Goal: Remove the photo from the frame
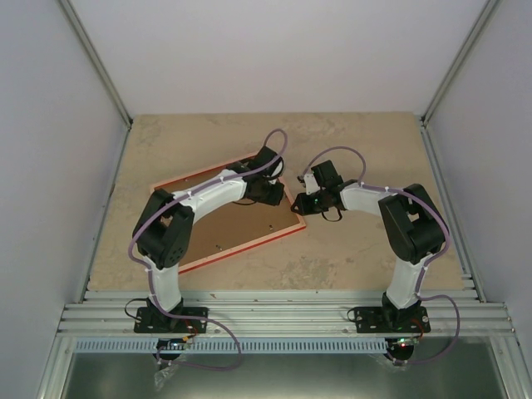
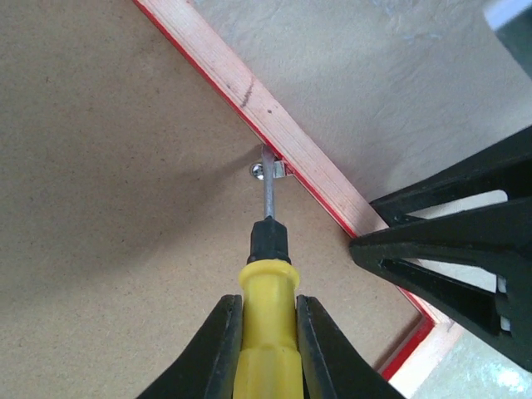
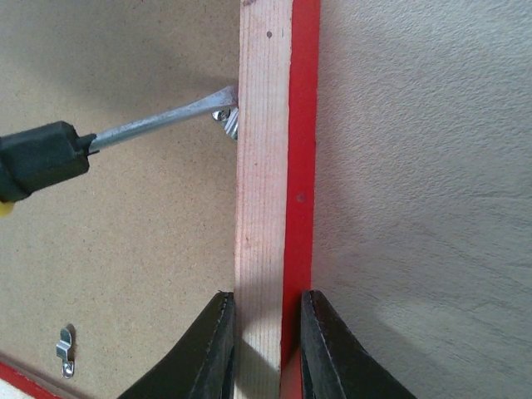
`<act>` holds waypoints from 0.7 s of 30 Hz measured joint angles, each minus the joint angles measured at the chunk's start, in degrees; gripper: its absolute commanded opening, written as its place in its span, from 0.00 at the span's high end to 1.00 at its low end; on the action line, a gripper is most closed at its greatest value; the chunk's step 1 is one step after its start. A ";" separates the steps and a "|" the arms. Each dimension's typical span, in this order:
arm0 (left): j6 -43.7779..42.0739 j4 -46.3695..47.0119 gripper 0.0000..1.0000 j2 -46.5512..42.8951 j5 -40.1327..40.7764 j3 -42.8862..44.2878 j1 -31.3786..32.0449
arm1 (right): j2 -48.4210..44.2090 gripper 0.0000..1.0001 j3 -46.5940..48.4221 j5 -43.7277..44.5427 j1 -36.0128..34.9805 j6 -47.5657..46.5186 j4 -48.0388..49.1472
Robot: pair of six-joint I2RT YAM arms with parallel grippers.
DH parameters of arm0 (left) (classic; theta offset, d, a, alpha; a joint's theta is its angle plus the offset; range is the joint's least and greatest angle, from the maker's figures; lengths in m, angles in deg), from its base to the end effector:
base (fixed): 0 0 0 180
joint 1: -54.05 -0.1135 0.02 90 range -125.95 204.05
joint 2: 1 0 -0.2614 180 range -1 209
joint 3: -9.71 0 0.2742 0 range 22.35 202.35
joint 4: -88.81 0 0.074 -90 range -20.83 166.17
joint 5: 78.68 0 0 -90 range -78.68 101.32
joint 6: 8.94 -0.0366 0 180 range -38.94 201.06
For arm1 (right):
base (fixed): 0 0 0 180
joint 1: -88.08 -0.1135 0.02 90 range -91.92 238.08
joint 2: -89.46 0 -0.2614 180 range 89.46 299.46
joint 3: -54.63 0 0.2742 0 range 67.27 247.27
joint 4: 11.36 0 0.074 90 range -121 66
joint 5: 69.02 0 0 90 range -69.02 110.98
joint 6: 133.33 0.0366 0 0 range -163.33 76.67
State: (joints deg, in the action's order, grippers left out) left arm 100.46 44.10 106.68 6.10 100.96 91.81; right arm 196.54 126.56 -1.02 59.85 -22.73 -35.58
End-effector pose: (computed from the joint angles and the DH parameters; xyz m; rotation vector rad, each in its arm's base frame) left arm 0.3266 -0.2572 0.1883 0.4634 2.6682 -0.4417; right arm 0.3248 0.1899 0.1126 -0.3236 2.6893 0.7849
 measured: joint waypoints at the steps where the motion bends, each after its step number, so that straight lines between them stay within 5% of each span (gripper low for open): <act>1: -0.55 -0.31 1.00 0.07 0.17 0.20 0.20 | 0.00 0.90 0.00 0.00 0.00 0.00 0.00; 21: -8.37 -3.21 1.00 0.48 2.51 1.22 1.68 | -0.04 0.91 0.15 -0.04 0.00 -0.04 -0.81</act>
State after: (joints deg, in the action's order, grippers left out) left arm 92.08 40.88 107.16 8.62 102.18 93.49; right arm 196.50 126.71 -1.06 59.85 -22.77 -36.39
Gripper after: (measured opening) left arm 0.139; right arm 0.187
